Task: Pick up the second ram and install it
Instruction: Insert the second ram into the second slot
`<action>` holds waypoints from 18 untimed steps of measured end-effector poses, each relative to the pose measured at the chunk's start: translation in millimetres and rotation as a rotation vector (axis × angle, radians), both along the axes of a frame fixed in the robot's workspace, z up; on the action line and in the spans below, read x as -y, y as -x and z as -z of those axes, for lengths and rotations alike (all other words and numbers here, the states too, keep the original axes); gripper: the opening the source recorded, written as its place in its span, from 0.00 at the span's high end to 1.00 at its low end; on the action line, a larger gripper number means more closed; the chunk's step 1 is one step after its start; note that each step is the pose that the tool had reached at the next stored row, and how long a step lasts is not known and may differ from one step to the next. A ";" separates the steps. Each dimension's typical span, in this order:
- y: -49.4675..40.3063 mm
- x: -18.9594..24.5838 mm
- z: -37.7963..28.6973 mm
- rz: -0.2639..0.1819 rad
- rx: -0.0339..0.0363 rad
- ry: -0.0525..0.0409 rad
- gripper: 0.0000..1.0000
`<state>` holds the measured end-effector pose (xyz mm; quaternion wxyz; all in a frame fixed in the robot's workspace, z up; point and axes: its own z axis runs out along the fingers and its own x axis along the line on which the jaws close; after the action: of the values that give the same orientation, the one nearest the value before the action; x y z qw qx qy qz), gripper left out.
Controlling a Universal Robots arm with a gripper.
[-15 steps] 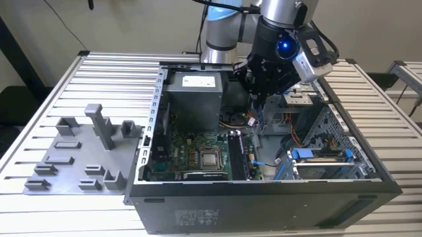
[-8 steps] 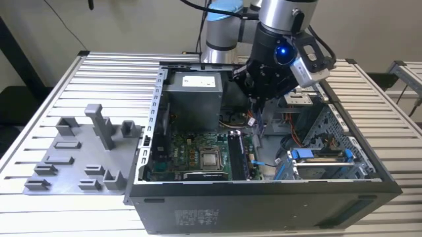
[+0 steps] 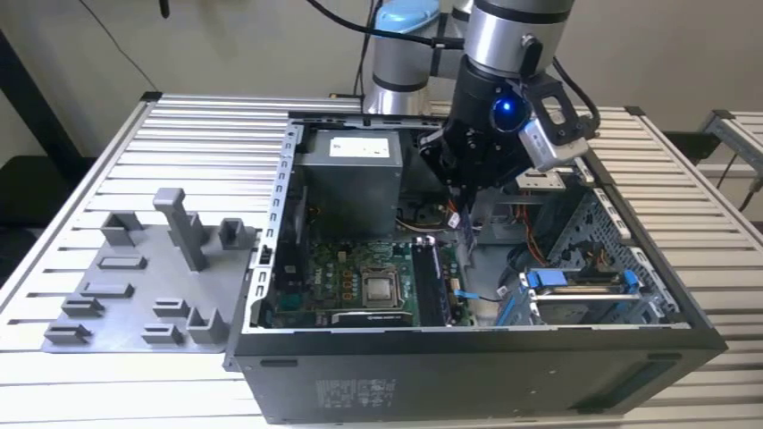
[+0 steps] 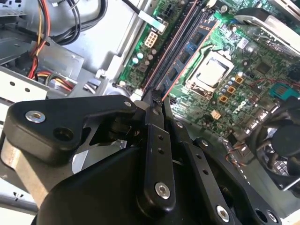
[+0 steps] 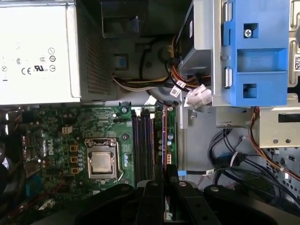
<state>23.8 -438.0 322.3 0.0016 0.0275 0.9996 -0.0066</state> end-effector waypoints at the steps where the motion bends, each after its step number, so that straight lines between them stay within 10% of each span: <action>1: 0.0 0.0 0.0 0.000 0.0000 0.0006 0.86; 18: 0.1 -0.2 5.7 0.000 0.0000 0.0021 0.86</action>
<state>23.8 -437.8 316.6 0.0016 0.0275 0.9996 -0.0077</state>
